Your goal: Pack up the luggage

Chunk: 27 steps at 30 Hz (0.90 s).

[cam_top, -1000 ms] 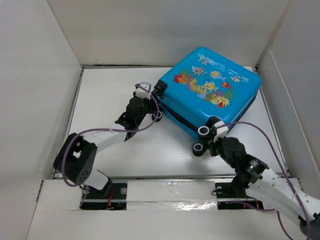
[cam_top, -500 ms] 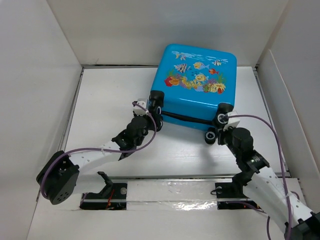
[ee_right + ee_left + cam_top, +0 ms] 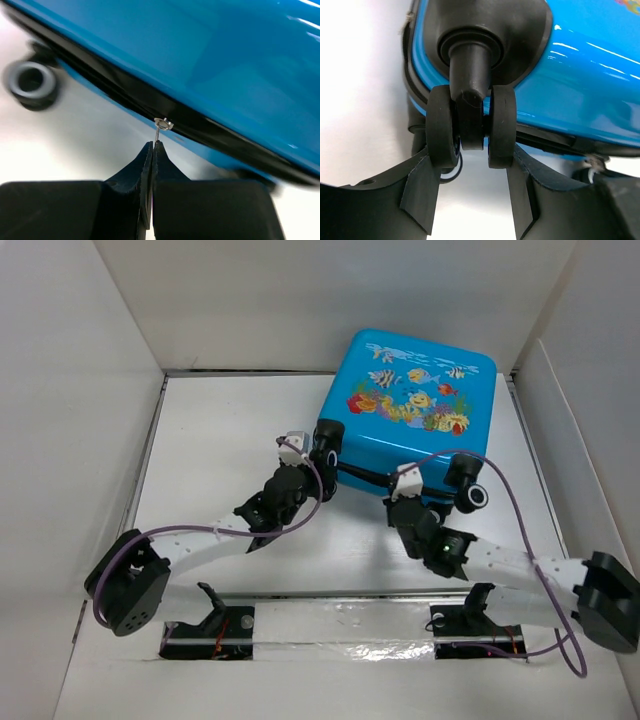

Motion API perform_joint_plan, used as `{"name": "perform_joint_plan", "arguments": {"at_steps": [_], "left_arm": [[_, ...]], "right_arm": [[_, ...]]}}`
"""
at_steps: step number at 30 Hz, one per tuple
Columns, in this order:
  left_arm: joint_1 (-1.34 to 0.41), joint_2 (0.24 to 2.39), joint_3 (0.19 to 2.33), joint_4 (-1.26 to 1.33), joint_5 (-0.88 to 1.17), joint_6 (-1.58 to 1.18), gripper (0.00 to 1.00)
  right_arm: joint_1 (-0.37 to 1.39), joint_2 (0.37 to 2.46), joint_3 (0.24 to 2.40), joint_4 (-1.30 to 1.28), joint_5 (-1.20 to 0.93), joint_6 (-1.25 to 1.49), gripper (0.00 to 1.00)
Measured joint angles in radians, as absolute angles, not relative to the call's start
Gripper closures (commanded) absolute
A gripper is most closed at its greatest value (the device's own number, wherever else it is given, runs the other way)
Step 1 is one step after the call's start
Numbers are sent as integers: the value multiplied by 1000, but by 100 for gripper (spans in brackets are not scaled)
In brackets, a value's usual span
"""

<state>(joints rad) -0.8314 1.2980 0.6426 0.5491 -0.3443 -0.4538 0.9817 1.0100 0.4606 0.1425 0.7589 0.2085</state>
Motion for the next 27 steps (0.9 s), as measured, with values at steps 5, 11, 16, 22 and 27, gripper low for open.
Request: {"name": "perform_joint_plan", "arguments": {"at_steps": [5,11,16,22,27], "left_arm": [[-870,1262,643,525,-258,-497,100],[-902,1129,636,367,-131,-532,100],[-899,966,548,282,-112,-550,100],[-869,799,483,178,-184,-546,100],[-865,767,483,133,-206,-532,100]], "right_arm": [[1004,1202,556,264,677,173,100],[1022,1322,641,360,470,120,100],[1030,1401,666,439,329,97,100],[1036,1555,741,575,187,82,100],[1033,1608,737,683,131,81,100]]}}
